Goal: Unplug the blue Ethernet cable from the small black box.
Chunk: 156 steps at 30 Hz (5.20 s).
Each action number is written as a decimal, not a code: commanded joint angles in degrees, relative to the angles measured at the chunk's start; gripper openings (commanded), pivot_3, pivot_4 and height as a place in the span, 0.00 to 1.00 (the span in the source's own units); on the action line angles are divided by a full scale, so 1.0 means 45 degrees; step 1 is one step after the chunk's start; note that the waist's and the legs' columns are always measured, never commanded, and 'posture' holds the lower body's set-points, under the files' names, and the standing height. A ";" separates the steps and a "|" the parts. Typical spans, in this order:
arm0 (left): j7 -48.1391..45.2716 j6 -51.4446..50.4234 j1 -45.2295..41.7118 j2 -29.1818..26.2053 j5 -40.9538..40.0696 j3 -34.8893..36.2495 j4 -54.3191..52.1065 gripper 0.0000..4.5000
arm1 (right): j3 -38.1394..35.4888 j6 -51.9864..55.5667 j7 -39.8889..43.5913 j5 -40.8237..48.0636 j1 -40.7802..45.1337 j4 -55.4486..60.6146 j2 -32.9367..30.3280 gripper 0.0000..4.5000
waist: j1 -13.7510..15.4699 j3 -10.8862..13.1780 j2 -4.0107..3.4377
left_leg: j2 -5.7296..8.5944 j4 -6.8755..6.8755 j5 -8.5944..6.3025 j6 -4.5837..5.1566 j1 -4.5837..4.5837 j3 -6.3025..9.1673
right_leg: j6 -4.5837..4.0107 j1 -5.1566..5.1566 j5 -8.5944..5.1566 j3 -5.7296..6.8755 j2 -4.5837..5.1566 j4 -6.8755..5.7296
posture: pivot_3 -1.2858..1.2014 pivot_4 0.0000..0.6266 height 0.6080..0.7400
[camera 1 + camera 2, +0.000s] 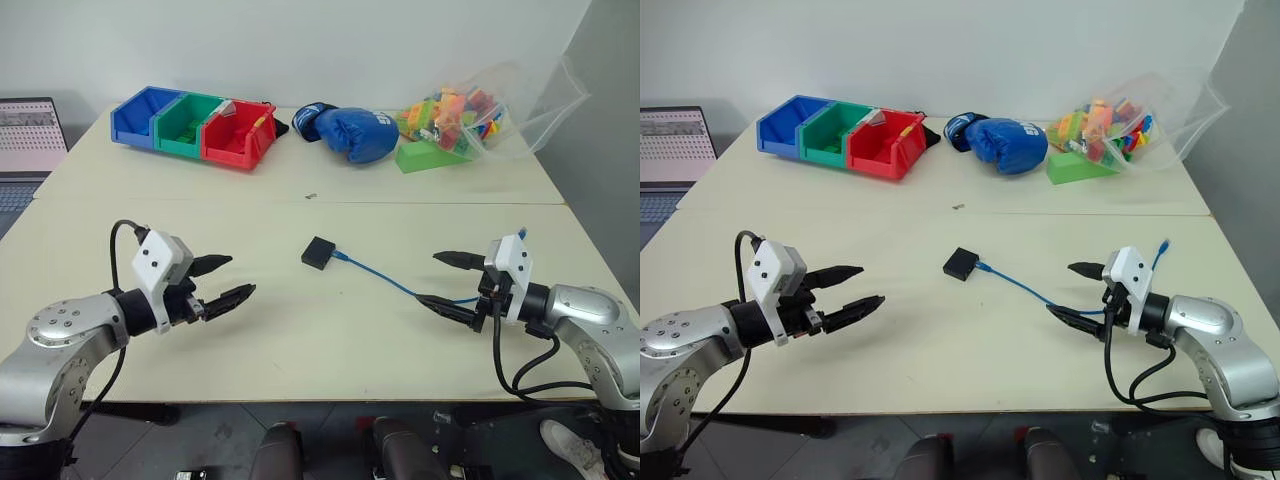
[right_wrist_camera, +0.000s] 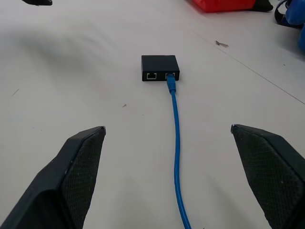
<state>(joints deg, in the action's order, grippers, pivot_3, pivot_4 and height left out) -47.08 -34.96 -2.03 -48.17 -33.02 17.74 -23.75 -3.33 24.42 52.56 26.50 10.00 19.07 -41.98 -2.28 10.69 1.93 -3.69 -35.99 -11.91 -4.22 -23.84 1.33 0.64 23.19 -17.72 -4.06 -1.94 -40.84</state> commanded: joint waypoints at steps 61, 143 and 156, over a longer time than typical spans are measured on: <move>-0.1344 0.0638 -0.1711 0.1721 -0.0153 -0.1442 0.3560 0.85 | 0.5333 -0.6515 -0.2040 -0.7551 0.6848 -0.9571 0.5645 0.03 | -0.0100 0.0005 -0.0009 | 0.0007 -0.0006 0.0000 0.0001 -0.0007 0.0000 | -0.0039 0.0009 0.0021 0.0027 0.0008 -0.0013 | 0.52 0.24 1.00; -0.5403 -0.1099 -0.3274 0.1578 -0.2071 -0.3681 0.2232 0.18 | 0.3720 0.4994 0.0191 0.2503 0.4576 0.0104 0.3290 0.64 | -0.0058 0.0007 -0.0009 | 0.0001 -0.0012 0.0000 0.0002 -0.0010 0.0020 | -0.0010 0.0006 0.0000 0.0027 -0.0005 -0.0019 | 0.52 0.24 1.00; -0.5274 -0.1086 -0.3245 0.1493 -0.2138 -0.3691 0.2124 0.18 | 0.3588 0.5278 0.0444 0.2656 0.4821 -0.0203 0.3373 0.32 | -0.0069 0.0007 -0.0009 | 0.0001 -0.0011 0.0000 0.0002 -0.0010 0.0020 | -0.0008 0.0005 -0.0001 0.0029 -0.0007 -0.0018 | 0.52 0.24 1.00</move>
<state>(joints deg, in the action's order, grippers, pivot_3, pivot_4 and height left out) -70.57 -40.20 -16.08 -41.15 -41.65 0.15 -12.69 13.85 48.04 53.74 37.10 30.44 17.44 -26.90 -2.59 10.72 1.89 -3.69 -36.04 -11.91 -4.21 -23.88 1.42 0.60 23.21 -17.73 -3.92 -1.97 -40.92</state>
